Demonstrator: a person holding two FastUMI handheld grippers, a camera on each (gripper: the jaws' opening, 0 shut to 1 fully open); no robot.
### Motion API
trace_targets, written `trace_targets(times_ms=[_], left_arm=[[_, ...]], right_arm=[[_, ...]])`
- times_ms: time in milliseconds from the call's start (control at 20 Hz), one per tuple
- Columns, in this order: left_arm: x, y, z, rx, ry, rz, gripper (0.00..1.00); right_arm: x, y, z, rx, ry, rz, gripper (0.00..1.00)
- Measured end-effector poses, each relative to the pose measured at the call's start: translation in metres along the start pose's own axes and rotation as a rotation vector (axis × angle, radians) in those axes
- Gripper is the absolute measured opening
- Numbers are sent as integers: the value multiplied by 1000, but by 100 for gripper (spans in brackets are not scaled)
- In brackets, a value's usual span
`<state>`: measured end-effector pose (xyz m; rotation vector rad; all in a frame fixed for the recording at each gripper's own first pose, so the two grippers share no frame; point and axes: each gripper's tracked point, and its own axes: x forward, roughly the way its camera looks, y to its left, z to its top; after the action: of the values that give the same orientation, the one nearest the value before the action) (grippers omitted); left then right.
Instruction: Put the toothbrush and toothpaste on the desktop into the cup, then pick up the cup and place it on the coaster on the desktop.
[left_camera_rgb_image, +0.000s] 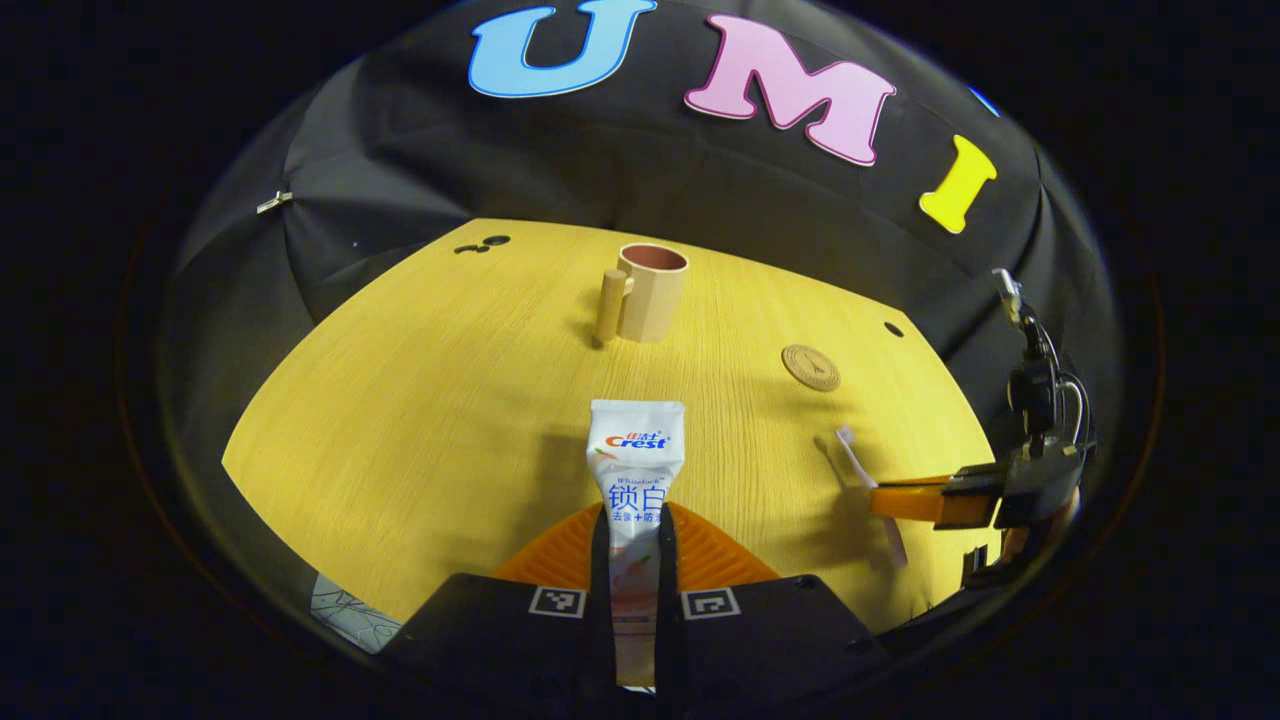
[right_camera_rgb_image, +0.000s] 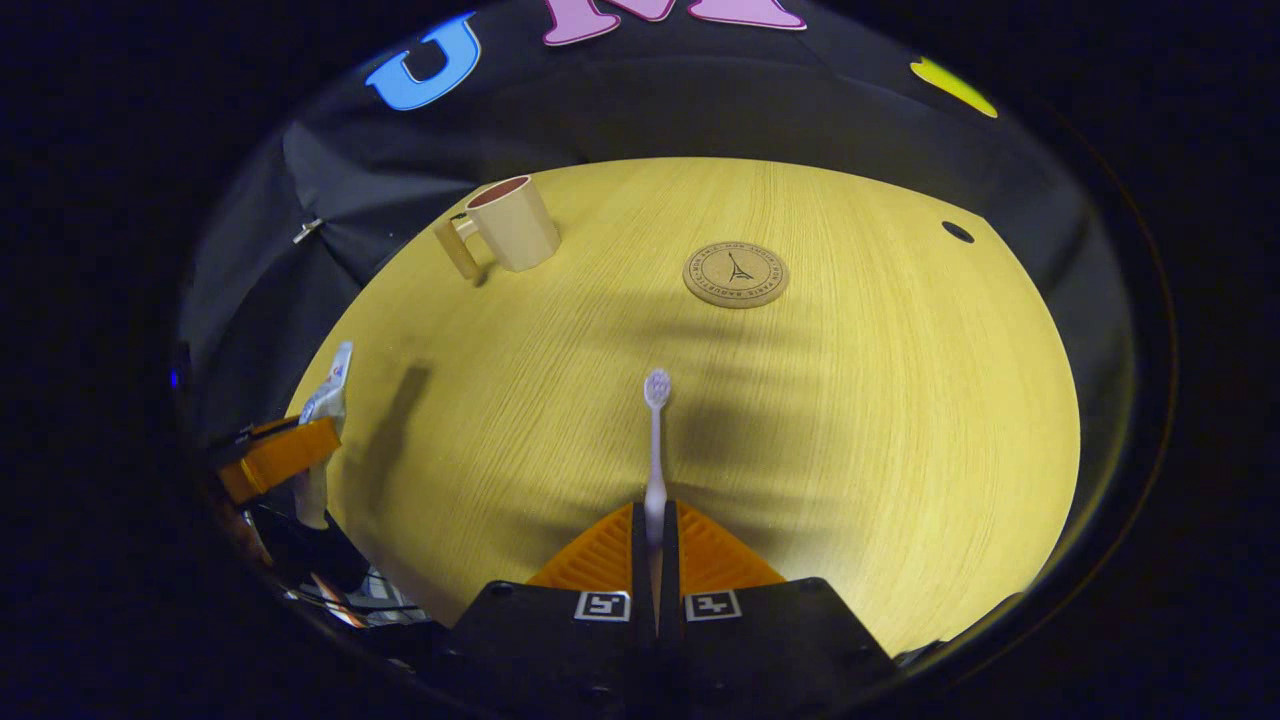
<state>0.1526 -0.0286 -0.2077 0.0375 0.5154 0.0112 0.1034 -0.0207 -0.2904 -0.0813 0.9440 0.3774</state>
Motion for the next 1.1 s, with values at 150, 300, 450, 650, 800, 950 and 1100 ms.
trace_targets(times_ms=[150,300,450,650,800,950,1100], left_arm=[[3,-5,28,8,-42,-11,20],[7,-12,65,-1,-105,-30,20],[14,-26,113,-23,-194,-66,20],[31,-39,177,-17,-297,-82,20],[44,-47,218,-8,-367,-93,20],[61,-56,253,25,-416,-105,20],[77,-64,285,66,-482,-116,20]], right_arm=[[-13,-12,4,8,-32,-5,5],[-24,-22,10,40,-44,-1,5],[-31,-35,15,63,-55,-5,5],[-37,-45,24,86,-62,2,5],[-41,-52,34,105,-86,-3,5],[-34,-54,31,122,-75,-3,5],[-31,-54,29,108,-59,-3,5]])
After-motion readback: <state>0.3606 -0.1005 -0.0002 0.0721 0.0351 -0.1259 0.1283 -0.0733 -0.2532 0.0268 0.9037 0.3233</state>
